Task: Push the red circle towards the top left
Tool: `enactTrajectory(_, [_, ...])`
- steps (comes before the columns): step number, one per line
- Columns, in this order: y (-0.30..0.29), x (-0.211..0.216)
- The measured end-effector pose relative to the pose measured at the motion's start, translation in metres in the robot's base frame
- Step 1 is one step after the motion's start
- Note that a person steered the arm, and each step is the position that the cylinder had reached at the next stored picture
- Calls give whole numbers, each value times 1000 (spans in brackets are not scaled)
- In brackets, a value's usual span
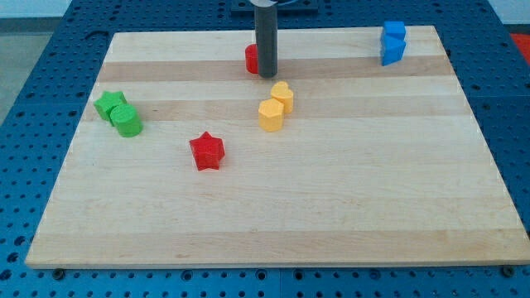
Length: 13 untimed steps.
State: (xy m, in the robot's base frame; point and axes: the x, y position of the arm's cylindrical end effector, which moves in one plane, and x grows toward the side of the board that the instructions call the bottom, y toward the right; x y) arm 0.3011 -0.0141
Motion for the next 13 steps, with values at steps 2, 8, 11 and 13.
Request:
enactTrajectory(2, [-10,-5])
enactTrajectory(8, [-19,-14])
enactTrajectory(11, [-12,-33])
enactTrajectory(13, [-9,-36])
